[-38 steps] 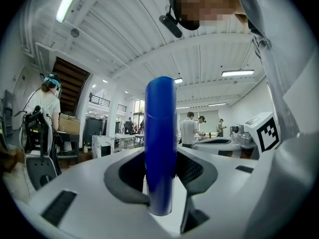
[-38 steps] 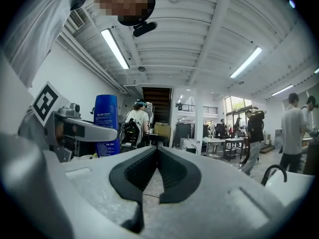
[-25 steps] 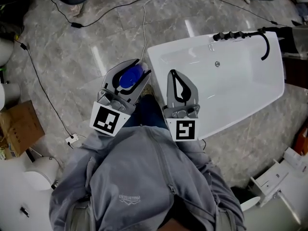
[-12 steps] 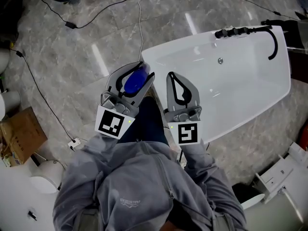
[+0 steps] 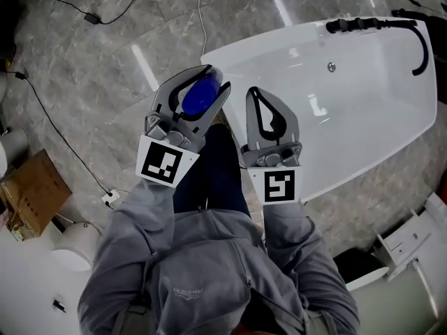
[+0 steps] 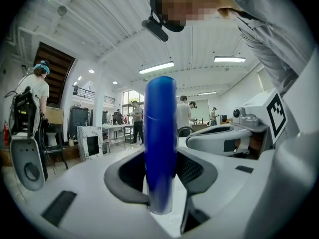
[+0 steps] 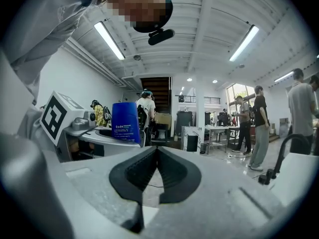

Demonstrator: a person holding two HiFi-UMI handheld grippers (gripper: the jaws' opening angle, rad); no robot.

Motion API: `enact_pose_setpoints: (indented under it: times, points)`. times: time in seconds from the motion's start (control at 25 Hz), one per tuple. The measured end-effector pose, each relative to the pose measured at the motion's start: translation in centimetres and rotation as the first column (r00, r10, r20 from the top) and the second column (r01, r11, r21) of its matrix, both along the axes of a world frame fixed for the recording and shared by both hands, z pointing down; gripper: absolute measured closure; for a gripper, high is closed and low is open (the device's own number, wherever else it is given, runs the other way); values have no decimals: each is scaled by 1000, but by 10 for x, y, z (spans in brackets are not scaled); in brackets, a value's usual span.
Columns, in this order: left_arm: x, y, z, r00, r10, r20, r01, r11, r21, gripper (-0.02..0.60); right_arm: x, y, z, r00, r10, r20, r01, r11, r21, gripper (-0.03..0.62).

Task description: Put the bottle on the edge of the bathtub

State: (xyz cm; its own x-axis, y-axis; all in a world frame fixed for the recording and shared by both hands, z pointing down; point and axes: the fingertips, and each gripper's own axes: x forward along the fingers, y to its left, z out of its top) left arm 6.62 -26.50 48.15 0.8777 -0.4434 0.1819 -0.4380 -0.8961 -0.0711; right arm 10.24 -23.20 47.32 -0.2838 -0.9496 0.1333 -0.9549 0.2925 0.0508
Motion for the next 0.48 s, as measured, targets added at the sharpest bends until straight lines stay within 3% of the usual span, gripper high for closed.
enact_pose_setpoints:
  times: [0.48]
  points:
    - [32, -16, 74, 997, 72, 24, -72, 997, 4, 431, 25, -19, 65, 999, 31, 17, -30, 999, -35, 591]
